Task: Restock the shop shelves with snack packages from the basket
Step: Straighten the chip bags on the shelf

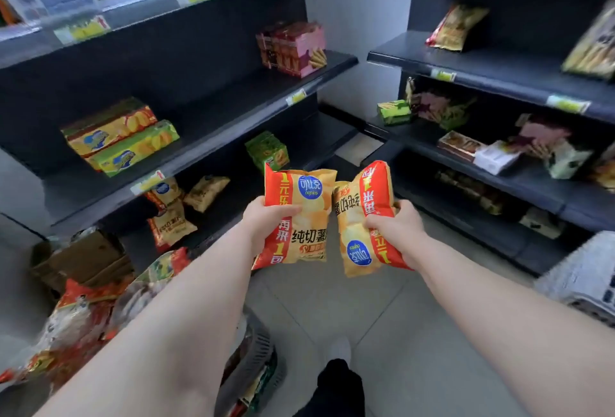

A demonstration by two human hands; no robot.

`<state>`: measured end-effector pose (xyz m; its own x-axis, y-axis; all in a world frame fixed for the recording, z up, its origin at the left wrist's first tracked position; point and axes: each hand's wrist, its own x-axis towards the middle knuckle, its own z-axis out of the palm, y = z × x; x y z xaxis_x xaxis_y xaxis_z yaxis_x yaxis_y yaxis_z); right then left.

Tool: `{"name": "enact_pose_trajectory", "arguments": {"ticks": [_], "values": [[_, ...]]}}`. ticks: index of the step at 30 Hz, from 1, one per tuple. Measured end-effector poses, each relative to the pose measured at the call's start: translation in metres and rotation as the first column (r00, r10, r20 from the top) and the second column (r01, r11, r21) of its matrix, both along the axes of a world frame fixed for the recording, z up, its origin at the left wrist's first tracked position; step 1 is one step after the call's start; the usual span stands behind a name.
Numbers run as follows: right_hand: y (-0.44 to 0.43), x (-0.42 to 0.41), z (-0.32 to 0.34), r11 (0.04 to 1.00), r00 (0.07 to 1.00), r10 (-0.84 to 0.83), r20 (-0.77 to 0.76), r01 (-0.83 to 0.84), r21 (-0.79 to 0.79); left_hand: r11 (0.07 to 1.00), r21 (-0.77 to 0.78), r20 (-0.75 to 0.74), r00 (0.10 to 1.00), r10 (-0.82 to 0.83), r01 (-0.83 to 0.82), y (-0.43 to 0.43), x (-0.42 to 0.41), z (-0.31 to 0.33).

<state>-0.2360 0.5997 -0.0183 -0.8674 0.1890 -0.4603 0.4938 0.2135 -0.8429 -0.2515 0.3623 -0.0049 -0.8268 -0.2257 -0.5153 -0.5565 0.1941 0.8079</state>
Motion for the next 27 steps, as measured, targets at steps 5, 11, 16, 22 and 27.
{"name": "enact_pose_trajectory", "arguments": {"ticks": [5, 11, 16, 22, 27], "values": [[0.051, -0.038, 0.001, 0.986, 0.991, -0.134, -0.025, 0.136, 0.093, 0.988, 0.061, -0.022, 0.99, -0.141, 0.142, 0.066, -0.068, -0.008], [0.09, -0.124, 0.006, 0.952, 0.964, -0.261, -0.054, 0.266, 0.153, 0.973, 0.066, -0.078, 0.973, -0.218, 0.223, 0.118, -0.176, -0.014], [0.112, -0.203, 0.017, 0.911, 0.938, -0.336, -0.084, 0.347, 0.224, 0.959, 0.049, -0.107, 0.956, -0.274, 0.281, 0.145, -0.276, -0.007], [0.145, -0.285, 0.031, 0.815, 0.932, -0.339, -0.126, 0.358, 0.455, 0.952, 0.053, -0.201, 0.937, -0.287, 0.302, 0.18, -0.386, 0.006], [0.183, -0.339, 0.038, 0.687, 0.958, -0.277, -0.072, 0.25, 0.682, 0.957, 0.051, -0.225, 0.937, -0.267, 0.285, 0.216, -0.463, 0.011]]}}
